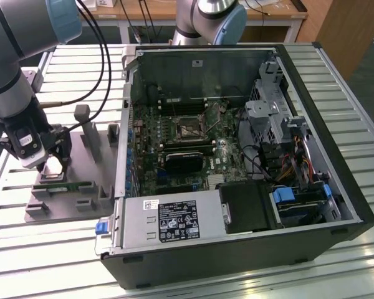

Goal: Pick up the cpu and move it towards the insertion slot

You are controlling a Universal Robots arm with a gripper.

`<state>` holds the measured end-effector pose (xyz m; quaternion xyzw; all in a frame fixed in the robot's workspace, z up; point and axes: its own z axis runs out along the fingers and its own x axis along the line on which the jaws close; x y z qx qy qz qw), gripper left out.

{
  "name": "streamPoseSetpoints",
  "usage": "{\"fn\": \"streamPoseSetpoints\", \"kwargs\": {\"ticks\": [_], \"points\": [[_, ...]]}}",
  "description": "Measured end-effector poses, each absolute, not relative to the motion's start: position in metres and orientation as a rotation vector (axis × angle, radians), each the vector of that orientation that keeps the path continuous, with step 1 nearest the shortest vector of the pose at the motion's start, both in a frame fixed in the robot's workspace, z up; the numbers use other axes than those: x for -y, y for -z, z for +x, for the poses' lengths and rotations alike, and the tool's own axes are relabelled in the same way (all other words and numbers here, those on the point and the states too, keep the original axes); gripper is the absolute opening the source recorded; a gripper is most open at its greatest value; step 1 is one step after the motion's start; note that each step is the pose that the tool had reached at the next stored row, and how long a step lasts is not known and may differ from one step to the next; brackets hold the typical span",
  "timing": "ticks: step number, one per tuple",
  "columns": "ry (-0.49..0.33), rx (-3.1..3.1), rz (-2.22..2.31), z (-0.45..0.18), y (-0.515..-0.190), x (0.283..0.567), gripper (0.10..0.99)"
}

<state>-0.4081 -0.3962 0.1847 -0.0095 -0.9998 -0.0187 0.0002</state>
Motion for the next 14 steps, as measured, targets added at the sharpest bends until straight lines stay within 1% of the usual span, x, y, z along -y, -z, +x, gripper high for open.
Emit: {"fn": "streamPoseSetpoints", "kwargs": {"ticks": [14], "points": [[0.059,3.141,-0.004,-0.4081,-0.1839,0.3961,0.647]]}}
